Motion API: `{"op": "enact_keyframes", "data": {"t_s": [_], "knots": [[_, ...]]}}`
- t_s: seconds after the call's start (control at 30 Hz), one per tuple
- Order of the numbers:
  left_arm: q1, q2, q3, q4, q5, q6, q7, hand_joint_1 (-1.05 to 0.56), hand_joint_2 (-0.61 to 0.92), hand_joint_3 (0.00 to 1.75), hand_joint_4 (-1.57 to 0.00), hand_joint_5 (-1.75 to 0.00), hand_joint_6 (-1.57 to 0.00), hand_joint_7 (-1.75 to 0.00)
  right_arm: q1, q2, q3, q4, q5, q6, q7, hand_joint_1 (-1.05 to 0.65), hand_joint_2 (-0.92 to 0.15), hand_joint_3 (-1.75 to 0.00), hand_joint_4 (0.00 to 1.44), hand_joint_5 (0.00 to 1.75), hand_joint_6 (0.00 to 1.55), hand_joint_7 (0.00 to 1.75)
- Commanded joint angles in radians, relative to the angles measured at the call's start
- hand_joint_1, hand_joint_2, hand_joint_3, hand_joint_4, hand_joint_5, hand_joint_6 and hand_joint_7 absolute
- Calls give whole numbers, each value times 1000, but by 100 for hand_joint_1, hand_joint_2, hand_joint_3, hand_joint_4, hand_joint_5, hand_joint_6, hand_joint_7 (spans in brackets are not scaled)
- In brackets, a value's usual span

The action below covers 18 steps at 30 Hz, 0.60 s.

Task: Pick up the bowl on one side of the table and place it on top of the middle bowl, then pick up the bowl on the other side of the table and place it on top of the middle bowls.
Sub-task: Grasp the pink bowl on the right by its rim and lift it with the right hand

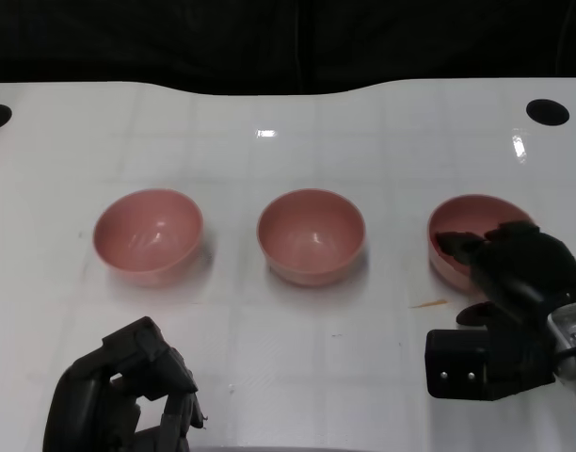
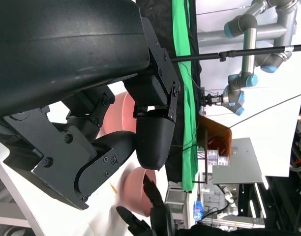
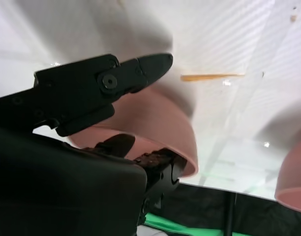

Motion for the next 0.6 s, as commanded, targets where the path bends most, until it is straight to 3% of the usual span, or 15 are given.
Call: {"op": "enact_keyframes", "data": {"t_s": [0.03, 0.07, 0.1, 0.13, 0.2, 0.23, 0.27, 0.33, 0.4, 0.5, 0.53, 0.6], "knots": [[9, 0, 1, -17, -19, -1, -1, -11, 40, 134, -93, -166, -90, -144, -68, 20, 18, 130, 26, -23, -71, -30, -92, -6, 72, 44, 56, 5], [9, -1, 0, -17, -20, -1, -1, -11, 40, 135, -93, -166, -90, -144, -80, 23, 23, 159, 31, -38, -94, -23, -92, -6, 72, 99, 71, 7], [10, -1, 0, -17, -20, -2, -1, -11, 40, 135, -93, -167, -90, -144, -91, 26, 27, 183, 36, -49, -112, -21, -92, -6, 69, 123, 77, 6], [10, -1, 0, -18, -20, -2, -1, -11, 40, 136, -92, -167, -90, -144, -99, 27, 32, 201, 40, -57, -126, -20, -92, -6, 67, 135, 80, 6], [12, -1, -2, -21, -16, -1, 4, -11, 40, 136, -92, -167, -90, -144, -116, 22, 43, 233, 45, -107, -198, -19, -92, -7, 66, 145, 83, 6], [14, -1, -2, -24, -12, 0, 7, -11, 39, 136, -92, -167, -90, -145, -126, 17, 48, 251, 46, -143, -248, -19, -92, -4, 80, 162, 86, 74], [15, -1, -3, -26, -9, 0, 9, -11, 39, 136, -92, -167, -90, -145, -134, 14, 52, 267, 47, -169, -286, -18, -92, -3, 86, 170, 80, 116], [17, -2, -3, -31, -7, 5, 14, -11, 39, 137, -92, -166, -90, -146, -147, 14, 54, 282, 50, -203, -347, -17, -92, -9, 89, 173, 72, 155], [18, -2, -4, -33, -6, 7, 15, -11, 39, 138, -93, -166, -90, -146, -156, 16, 58, 297, 53, -219, -376, -17, -92, -12, 90, 174, 68, 170], [17, -2, -4, -32, -5, 7, 15, -11, 38, 139, -93, -166, -90, -146, -170, 11, 60, 273, 57, -260, -432, -16, -92, -13, 90, 175, 68, 174], [15, -1, -4, -32, -4, 8, 15, -11, 38, 139, -93, -166, -89, -146, -176, 7, 57, 236, 57, -283, -467, -17, -74, -55, 93, 175, 71, 174], [11, -1, -4, -28, -5, 8, 13, -11, 37, 141, -93, -166, -89, -146, -181, -2, 53, 170, 57, -308, -496, -18, -51, -104, 95, 175, 75, 175]]}}
